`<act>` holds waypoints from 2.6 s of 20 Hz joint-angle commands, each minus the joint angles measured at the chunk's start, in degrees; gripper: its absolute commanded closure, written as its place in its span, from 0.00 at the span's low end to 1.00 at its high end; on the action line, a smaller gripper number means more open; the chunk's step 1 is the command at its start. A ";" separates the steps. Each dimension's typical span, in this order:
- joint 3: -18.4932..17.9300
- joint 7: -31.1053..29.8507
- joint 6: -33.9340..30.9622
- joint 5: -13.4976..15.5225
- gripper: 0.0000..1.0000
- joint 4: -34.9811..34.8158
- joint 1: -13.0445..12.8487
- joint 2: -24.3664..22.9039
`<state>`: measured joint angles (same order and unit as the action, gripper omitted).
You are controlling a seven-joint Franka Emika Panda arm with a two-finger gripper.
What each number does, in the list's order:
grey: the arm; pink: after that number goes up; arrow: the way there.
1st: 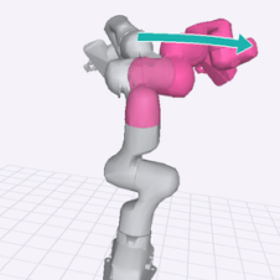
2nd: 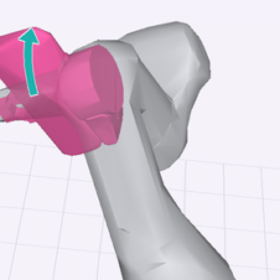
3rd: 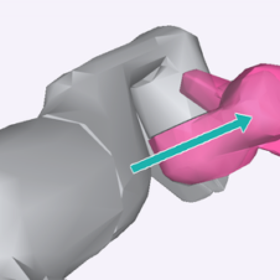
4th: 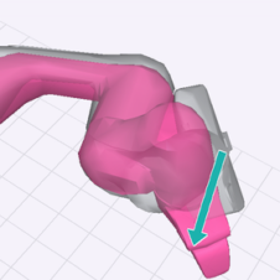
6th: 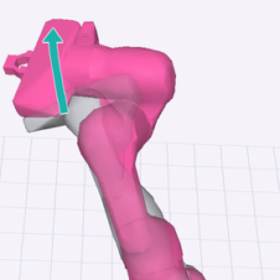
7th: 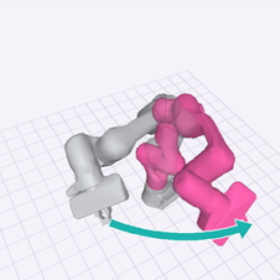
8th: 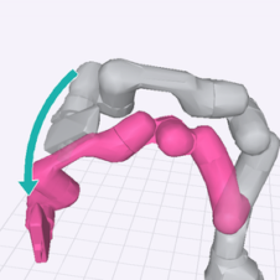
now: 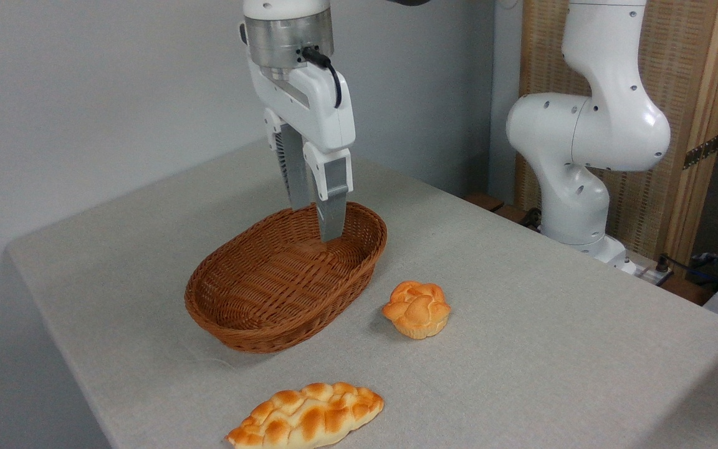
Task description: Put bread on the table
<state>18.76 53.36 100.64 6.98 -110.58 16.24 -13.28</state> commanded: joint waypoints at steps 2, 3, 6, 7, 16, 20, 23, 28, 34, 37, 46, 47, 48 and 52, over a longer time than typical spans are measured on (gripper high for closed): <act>-0.39 -6.77 -2.12 -0.03 0.00 5.98 -0.06 3.88; -0.65 -8.96 -2.46 -0.03 0.00 7.82 -0.24 5.27; -0.91 -12.66 -5.71 -1.52 0.00 13.36 -1.99 9.32; -1.18 -14.15 -7.46 -4.31 0.00 15.90 -3.39 11.24; -5.38 -16.71 -8.44 -8.21 0.00 18.82 -9.63 13.64; -11.90 -16.27 -8.44 -7.86 0.00 18.82 -15.00 13.46; -12.34 -16.01 -8.53 -7.94 0.00 18.82 -15.18 13.02; -17.42 -16.10 -8.53 -7.94 0.00 18.82 -19.91 12.93; -18.84 -16.01 -8.53 -7.94 0.00 18.82 -20.98 13.02; -18.67 -16.01 -8.53 -7.86 0.00 18.82 -20.89 13.11; -18.58 -15.92 -8.71 -7.86 0.00 18.82 -20.89 13.11; -18.58 -15.92 -8.71 -7.86 0.00 18.82 -20.89 13.11; -18.58 -16.18 -8.71 -7.86 0.00 18.82 -20.81 13.11; -18.67 -16.01 -8.71 -7.86 0.00 18.82 -20.81 13.02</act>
<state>1.14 37.33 94.05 -0.59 -92.66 -3.63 -0.13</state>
